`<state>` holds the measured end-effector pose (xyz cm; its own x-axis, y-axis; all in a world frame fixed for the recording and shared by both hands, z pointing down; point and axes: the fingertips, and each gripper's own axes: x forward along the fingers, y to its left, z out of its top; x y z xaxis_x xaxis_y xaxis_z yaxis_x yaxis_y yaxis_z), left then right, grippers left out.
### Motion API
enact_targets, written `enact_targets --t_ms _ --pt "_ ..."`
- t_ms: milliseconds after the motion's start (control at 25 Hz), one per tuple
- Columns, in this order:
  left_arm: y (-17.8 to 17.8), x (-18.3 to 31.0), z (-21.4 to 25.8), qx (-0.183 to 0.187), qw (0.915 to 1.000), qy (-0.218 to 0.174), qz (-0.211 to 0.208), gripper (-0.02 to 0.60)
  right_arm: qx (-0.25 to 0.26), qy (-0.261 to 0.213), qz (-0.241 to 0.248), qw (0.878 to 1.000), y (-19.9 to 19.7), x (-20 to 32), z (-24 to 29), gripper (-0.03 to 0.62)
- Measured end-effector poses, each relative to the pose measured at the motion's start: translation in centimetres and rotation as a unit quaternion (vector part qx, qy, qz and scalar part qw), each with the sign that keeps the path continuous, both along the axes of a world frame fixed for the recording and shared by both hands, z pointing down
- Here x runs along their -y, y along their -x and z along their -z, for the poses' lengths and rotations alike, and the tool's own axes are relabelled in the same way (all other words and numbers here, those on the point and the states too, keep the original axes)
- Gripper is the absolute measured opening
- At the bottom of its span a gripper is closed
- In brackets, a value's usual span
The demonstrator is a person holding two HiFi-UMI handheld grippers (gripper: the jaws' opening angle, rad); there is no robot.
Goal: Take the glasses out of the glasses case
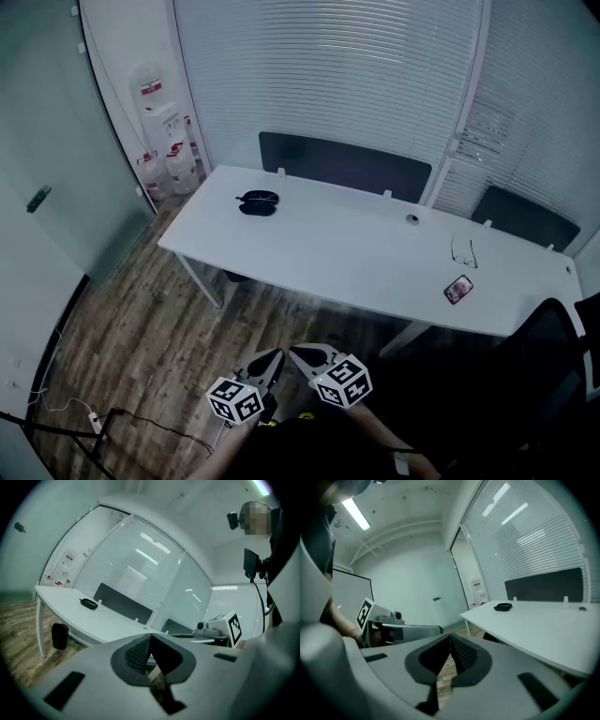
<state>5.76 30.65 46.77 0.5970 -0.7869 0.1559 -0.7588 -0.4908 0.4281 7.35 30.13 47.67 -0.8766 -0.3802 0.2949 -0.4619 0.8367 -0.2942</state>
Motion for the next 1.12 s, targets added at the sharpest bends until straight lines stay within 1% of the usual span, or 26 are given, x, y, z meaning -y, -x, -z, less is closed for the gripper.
enact_targets --t_ms 120,280,400,800,960,1120 --pt "-0.1 0.2 0.1 0.000 1.0000 -0.002 0.002 0.011 0.001 -0.003 0.005 1.000 0.2 0.2 0.2 0.018" --pt "-0.1 -0.1 0.4 -0.002 0.9999 -0.010 0.005 0.011 0.013 -0.005 -0.001 1.000 0.3 0.2 0.5 0.018" --pt "-0.2 -0.4 0.6 -0.001 0.9999 -0.014 0.008 0.011 0.006 -0.008 0.004 1.000 0.2 -0.2 0.3 0.018" --pt "-1.3 -1.3 -0.2 0.002 0.9998 -0.010 0.019 0.011 -0.006 -0.013 0.033 0.999 -0.9 -1.3 -0.5 0.016" --pt "-2.0 -1.4 -0.1 0.003 0.9998 -0.011 0.018 0.011 -0.009 -0.025 0.033 0.999 -1.3 -1.2 -0.4 0.017" --pt "-2.3 -1.3 0.0 0.004 0.9998 -0.010 0.018 0.011 -0.011 -0.026 0.031 0.999 -1.6 -1.0 -0.6 0.017"
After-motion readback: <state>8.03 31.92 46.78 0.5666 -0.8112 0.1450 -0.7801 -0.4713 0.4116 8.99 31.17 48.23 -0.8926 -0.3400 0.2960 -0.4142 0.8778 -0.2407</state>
